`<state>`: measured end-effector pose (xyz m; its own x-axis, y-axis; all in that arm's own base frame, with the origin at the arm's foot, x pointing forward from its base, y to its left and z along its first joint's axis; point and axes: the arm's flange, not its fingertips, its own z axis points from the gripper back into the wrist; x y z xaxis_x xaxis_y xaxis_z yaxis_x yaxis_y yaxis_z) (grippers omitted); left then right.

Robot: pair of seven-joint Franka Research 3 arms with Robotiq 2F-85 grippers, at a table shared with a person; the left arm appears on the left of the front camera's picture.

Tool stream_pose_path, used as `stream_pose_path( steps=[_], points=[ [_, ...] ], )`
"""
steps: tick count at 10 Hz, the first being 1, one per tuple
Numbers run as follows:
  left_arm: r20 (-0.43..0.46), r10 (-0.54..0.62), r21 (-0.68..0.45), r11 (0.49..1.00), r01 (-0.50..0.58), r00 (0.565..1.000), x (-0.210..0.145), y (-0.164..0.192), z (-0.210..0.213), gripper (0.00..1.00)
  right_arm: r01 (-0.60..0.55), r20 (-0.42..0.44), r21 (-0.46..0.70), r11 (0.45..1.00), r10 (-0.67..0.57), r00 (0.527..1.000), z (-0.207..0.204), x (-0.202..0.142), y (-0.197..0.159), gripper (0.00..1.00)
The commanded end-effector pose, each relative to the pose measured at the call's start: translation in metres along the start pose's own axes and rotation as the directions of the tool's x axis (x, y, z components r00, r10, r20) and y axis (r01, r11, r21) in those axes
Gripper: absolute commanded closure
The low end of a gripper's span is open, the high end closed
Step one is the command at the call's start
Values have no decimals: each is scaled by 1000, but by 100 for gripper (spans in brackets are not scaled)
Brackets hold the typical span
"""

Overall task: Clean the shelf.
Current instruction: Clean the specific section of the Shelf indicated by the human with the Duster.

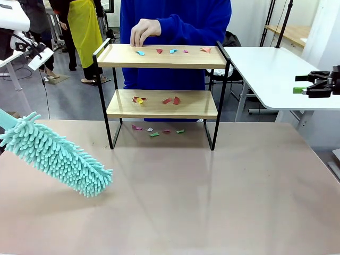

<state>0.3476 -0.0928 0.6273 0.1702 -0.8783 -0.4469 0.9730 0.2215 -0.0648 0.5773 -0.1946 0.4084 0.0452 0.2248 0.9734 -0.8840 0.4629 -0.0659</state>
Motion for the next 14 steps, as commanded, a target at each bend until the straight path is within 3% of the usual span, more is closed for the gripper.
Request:
stream_pose_path(
  steps=[1,3,4,5,7,9,10,12,13,14],
  points=[
    [0,0,0,1000,0,1000,0,0,0,87,-4,3,1,1000,4,1000,-1,3,1,0],
    [262,-6,-28,1000,14,965,4,5,11,87,-4,3,1,1000,4,1000,-1,3,1,0],
    [433,85,-135,990,-29,897,8,7,24,87,-4,3,1,1000,4,1000,-1,3,1,0],
    [506,105,-140,989,-38,856,18,-3,45,87,-4,3,1,1000,4,1000,-1,3,1,0],
    [659,194,-141,981,-133,727,35,-30,104,87,-4,3,1,1000,4,1000,-1,3,1,0],
    [768,314,-235,949,-212,558,56,-48,157,87,-4,3,1,1000,4,1000,-1,3,1,0],
    [774,397,-262,910,-321,493,69,-53,175,87,-4,3,1,1000,4,1000,-1,3,1,0],
    [740,563,-423,815,-395,369,99,-59,196,87,-4,3,1,1000,4,1000,-1,3,1,0],
    [745,538,-407,835,-369,395,112,-62,204,87,-4,3,1,1000,4,1000,-1,3,1,0],
    [724,494,-372,867,-331,482,107,-59,202,87,-4,3,1,1000,4,1000,-1,3,1,0]
  ],
)
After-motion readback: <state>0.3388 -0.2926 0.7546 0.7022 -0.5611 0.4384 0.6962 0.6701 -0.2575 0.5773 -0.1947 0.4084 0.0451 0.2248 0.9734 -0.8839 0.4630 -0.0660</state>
